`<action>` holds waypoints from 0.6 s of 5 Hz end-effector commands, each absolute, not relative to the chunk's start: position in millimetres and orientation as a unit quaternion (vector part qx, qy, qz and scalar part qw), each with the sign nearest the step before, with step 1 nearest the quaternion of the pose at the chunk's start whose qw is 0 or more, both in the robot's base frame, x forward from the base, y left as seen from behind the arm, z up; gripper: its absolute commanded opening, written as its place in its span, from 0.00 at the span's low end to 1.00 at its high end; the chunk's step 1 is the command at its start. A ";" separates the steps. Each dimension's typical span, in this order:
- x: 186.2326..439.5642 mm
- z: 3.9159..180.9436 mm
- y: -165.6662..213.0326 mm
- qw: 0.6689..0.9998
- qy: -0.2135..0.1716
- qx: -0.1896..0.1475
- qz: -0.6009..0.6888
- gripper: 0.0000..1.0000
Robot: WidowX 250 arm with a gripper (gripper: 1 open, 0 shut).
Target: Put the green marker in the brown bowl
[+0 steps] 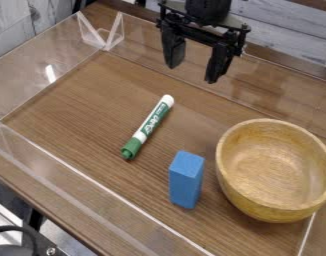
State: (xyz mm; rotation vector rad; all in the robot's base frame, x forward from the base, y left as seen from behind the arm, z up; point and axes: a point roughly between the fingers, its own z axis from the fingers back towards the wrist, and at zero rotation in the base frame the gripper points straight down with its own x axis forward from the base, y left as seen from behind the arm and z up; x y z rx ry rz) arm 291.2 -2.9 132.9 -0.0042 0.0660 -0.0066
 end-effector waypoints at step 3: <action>276.9 101.7 19.6 1.000 0.004 0.002 -0.006 1.00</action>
